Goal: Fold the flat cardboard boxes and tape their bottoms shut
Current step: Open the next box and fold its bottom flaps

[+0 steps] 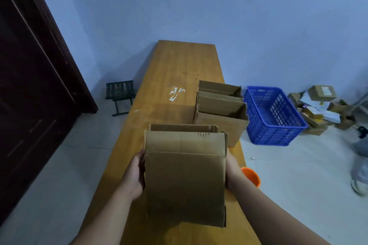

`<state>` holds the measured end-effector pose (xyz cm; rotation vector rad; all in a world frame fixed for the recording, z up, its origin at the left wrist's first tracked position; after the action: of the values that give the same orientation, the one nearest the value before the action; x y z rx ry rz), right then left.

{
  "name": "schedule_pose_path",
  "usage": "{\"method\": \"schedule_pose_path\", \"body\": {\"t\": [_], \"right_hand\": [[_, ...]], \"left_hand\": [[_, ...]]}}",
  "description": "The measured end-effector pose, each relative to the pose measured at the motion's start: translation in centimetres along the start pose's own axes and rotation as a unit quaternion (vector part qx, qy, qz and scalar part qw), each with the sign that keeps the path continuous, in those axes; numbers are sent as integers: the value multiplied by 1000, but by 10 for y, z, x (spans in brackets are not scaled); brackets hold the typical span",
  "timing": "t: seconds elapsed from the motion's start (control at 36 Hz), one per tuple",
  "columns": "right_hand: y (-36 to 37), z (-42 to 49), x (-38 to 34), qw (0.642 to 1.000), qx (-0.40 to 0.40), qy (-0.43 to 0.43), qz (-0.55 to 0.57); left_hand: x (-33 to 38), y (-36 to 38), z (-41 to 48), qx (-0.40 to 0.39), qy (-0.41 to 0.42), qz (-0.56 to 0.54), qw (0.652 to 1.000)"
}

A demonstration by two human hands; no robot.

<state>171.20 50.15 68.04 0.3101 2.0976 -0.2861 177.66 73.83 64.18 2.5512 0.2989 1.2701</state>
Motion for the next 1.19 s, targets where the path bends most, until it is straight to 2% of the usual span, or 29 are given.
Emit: {"method": "schedule_pose_path", "body": {"t": [0.06,0.11,0.22,0.33,0.44,0.58,0.67,0.78,0.83,0.92,1.03,1.08,1.11,1.14,1.19], "right_hand": [[2,-6,-1,1000,-1,-21,-23],[-1,-9,1,999,6,-14,-33],[-7,-17,10,995,-51,46,66],[-3,-24,12,985,-89,47,143],[0,-25,16,988,-62,20,143],[-4,-24,26,985,-14,39,167],[-5,-23,28,986,-26,37,158],[-6,-18,27,995,-66,10,68],[-5,-16,24,995,-92,-5,32],[0,-13,16,994,-103,-14,-41],[7,-12,7,995,-62,-22,-74],[7,-8,7,991,-24,-29,-129],[7,-5,7,987,3,-34,-155],[6,-3,8,984,29,-35,-172],[6,2,8,978,67,-30,-194]], "left_hand": [[1,3,-5,21,-6,-9,1000],[1,6,-10,10,-19,-5,1000],[6,3,-17,-3,-3,14,1000],[12,4,-21,-22,10,20,1000],[16,7,-24,-64,-21,41,997],[20,5,-24,-68,-14,88,994],[24,6,-22,-65,-10,103,993],[38,11,-20,-22,-40,173,984],[46,18,-19,3,-23,275,961],[52,28,-12,-2,38,473,880],[58,29,-14,10,80,613,786],[59,26,-15,35,81,688,720],[59,25,-15,43,82,708,700],[56,26,-16,37,80,714,695],[51,29,-17,6,83,702,707]]}}
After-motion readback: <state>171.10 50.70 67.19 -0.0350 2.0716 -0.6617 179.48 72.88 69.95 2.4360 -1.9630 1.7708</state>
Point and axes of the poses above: each hand's wrist, its own z-axis towards the middle knuckle, its own y-axis out of the palm, x = y × z, the point moved 4 cm from there along z, towards the middle knuckle, and after that the axes turned 6 degrees about -z, right-handed, at the moved point
